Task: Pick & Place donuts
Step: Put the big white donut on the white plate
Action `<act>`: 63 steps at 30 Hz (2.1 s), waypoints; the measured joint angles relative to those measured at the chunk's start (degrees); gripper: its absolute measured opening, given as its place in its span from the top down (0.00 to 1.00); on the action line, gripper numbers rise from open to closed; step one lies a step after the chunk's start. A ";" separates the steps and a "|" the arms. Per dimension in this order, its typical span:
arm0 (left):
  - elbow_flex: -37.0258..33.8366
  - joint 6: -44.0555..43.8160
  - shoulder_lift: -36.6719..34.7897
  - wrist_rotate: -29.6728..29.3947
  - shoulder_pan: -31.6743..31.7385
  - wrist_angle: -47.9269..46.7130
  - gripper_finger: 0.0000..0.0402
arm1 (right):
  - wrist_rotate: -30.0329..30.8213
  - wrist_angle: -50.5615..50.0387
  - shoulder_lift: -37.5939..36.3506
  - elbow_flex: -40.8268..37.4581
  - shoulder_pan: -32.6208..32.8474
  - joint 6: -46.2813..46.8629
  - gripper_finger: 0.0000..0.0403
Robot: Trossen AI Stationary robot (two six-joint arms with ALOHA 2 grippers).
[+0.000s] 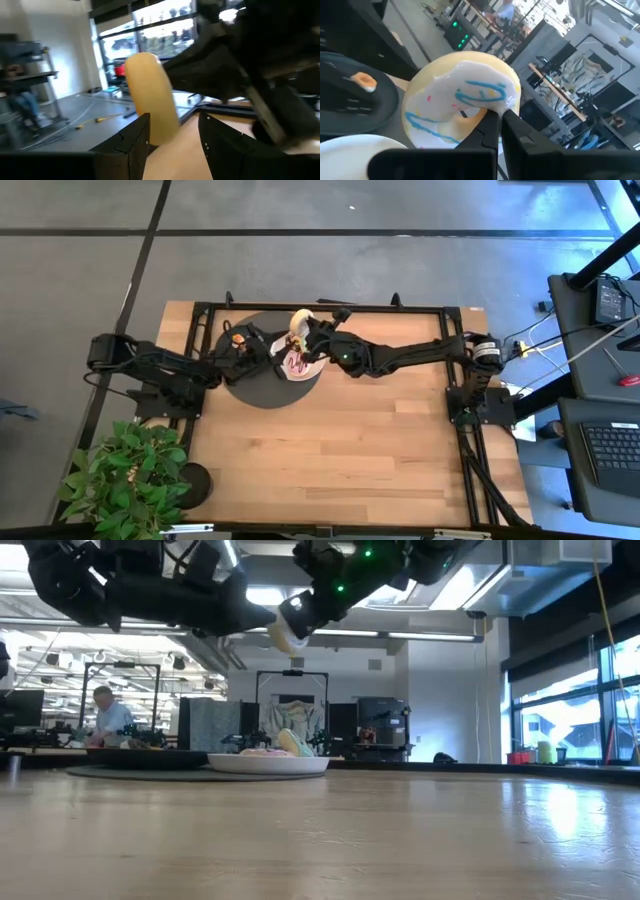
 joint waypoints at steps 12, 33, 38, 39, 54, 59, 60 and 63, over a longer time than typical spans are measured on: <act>3.34 2.99 3.02 -7.39 -3.35 -0.09 0.66 | 3.66 1.61 0.99 0.00 -1.06 -3.86 0.97; 3.63 1.30 2.94 -8.39 -3.52 -1.51 0.74 | 0.51 1.65 0.98 0.00 -0.07 -3.59 0.97; 3.63 0.51 2.93 -8.18 -4.06 -1.63 0.76 | 0.51 1.65 0.98 0.00 -0.07 -3.59 0.97; 3.63 0.51 2.94 -8.28 -4.24 -1.63 0.76 | 0.50 1.65 0.98 0.00 -0.05 -3.59 0.97; 3.60 1.85 2.91 -13.40 -3.03 -2.40 0.77 | -0.64 1.61 0.90 0.00 1.43 -3.46 0.97; 3.60 2.00 2.91 -14.54 -3.01 -2.46 0.77 | -2.59 1.63 0.88 0.00 2.58 -3.28 0.97; 3.60 2.01 2.91 -15.10 -3.01 -2.44 0.77 | -2.76 1.63 0.88 0.00 2.84 -3.30 0.97; 3.60 2.02 2.91 -16.17 -3.01 -2.44 0.77 | -3.00 1.62 0.88 0.00 3.43 -3.30 0.97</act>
